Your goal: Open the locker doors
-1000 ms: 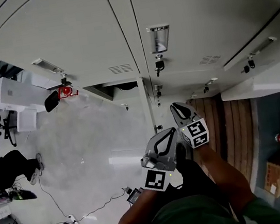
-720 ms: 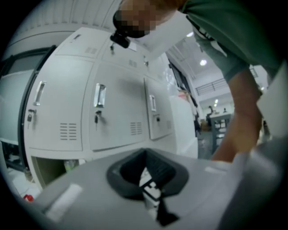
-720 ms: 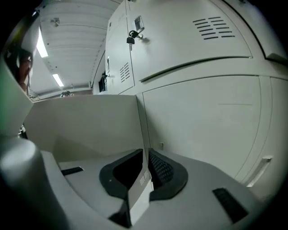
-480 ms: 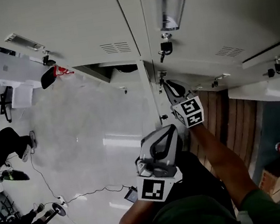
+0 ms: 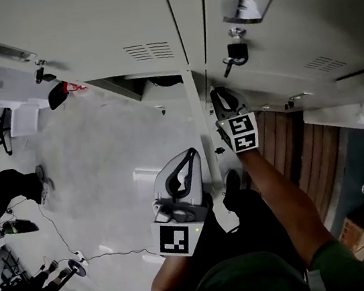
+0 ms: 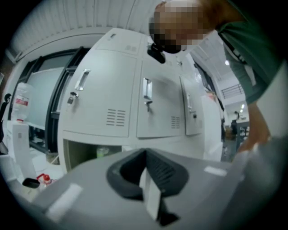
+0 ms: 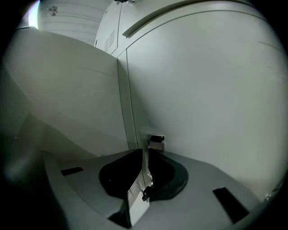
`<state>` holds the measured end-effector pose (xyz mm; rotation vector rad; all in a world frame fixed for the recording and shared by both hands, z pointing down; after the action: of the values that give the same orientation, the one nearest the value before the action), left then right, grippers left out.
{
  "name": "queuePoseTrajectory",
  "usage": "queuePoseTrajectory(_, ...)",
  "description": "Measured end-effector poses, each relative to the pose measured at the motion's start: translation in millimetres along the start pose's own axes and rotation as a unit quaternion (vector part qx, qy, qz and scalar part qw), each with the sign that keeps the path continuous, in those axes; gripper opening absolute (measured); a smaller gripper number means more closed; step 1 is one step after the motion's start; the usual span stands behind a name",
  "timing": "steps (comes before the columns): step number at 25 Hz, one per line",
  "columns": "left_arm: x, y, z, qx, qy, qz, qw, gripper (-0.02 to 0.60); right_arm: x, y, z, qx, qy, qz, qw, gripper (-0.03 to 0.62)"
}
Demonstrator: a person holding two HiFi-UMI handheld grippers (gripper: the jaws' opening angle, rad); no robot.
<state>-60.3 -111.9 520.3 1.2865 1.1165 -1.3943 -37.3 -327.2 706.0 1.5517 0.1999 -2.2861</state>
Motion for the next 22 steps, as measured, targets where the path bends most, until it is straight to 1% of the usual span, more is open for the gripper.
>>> queuePoseTrajectory(5, -7, -8, 2, -0.008, -0.002, 0.001, 1.0, 0.003, -5, -2, 0, -0.003, 0.013, -0.003, 1.0, 0.015)
queuePoseTrajectory(10, -8, -9, 1, -0.015, -0.007, 0.003, 0.9999, 0.003, -12, -10, -19, 0.021, 0.008, -0.01, 1.0, 0.015)
queuePoseTrajectory(17, -5, -2, -1, -0.03, -0.016, 0.008, 0.9994, 0.003, -38, -30, -80, 0.055, -0.005, -0.035, 0.998, 0.015)
queuePoseTrajectory(22, 4, 14, -1, -0.051, -0.009, 0.017, 0.9985, 0.003, -58, -34, -128, 0.057, -0.022, -0.037, 0.997, 0.015)
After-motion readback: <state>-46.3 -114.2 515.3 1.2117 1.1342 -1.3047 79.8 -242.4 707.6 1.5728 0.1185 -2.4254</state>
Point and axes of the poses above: the fingertips, and each gripper's own axes: z forward along the fingers, y to its right, x out of its top, the point moved 9 cm from there along -z, backward along the fingers, and after that the axes turned 2 degrees about y, right-handed, at the moved point
